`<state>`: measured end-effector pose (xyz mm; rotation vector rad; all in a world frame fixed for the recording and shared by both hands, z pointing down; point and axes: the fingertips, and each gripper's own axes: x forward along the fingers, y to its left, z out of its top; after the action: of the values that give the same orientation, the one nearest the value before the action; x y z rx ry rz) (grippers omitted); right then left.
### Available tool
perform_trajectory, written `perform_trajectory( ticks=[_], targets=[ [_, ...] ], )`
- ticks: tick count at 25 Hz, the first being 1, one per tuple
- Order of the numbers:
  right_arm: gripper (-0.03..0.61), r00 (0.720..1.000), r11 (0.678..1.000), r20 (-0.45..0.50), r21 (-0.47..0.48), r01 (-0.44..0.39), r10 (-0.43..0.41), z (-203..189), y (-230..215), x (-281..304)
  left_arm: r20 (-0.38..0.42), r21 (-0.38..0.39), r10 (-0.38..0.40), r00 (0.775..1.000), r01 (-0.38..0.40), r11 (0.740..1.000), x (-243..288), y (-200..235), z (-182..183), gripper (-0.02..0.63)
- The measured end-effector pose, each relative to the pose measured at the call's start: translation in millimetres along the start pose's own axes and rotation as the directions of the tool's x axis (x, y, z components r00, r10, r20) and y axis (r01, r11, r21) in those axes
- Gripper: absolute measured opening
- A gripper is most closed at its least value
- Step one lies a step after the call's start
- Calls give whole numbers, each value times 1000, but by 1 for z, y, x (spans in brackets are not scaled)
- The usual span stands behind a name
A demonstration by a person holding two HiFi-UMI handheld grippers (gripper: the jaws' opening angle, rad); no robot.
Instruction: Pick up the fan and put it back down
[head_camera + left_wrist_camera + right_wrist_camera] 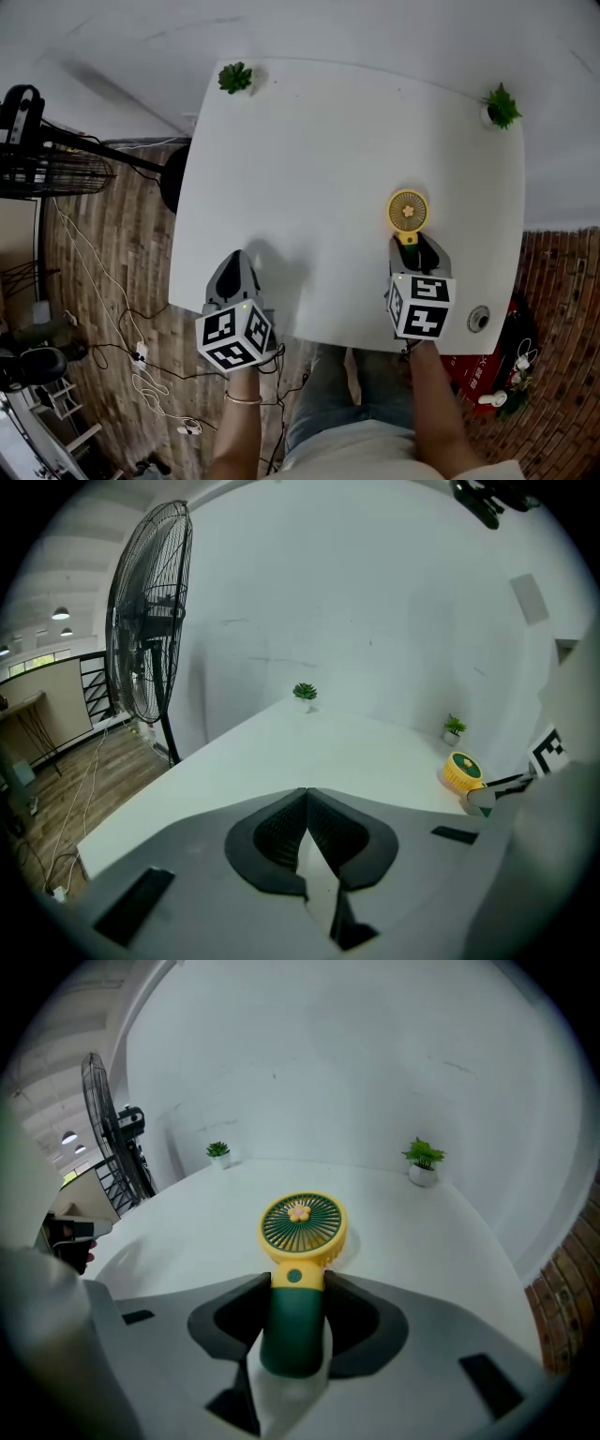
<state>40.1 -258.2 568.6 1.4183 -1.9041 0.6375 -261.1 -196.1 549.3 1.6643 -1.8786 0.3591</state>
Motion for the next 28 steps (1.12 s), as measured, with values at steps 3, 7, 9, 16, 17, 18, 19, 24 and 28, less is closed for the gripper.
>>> perform_trajectory(
  ticks=[3,7,9,16,17,18,19,24,28],
  targets=[
    [178,999,1000,32,-5,8,-8,9,-4,-9,11,1,-6,1000,6,1000,-2,-5,4,12],
    [178,996,1000,83,-17,16,-14,26,-10,-24,35,4,-19,999,19,1000,-6,-14,16,11],
    [178,994,1000,111,-18,20,-18,36,-14,-33,54,5,-28,998,28,1000,-8,-21,25,12],
    [178,971,999,235,-17,51,-45,75,-36,-77,138,40,-96,986,91,995,-19,-63,67,12],
    [178,966,998,255,-17,56,-50,81,-40,-85,150,49,-107,983,101,994,-21,-71,74,12],
    [178,960,998,275,-16,62,-55,87,-44,-93,162,59,-120,980,111,992,-24,-79,80,12],
    [178,953,998,296,-14,68,-61,93,-49,-102,175,70,-134,975,123,990,-26,-88,87,12],
    [178,905,994,414,-6,105,-93,126,-72,-147,247,131,-211,946,183,974,-40,-135,123,11],
    [178,851,991,512,11,134,-121,151,-91,-187,304,172,-266,915,222,960,-52,-169,152,12]
  ],
)
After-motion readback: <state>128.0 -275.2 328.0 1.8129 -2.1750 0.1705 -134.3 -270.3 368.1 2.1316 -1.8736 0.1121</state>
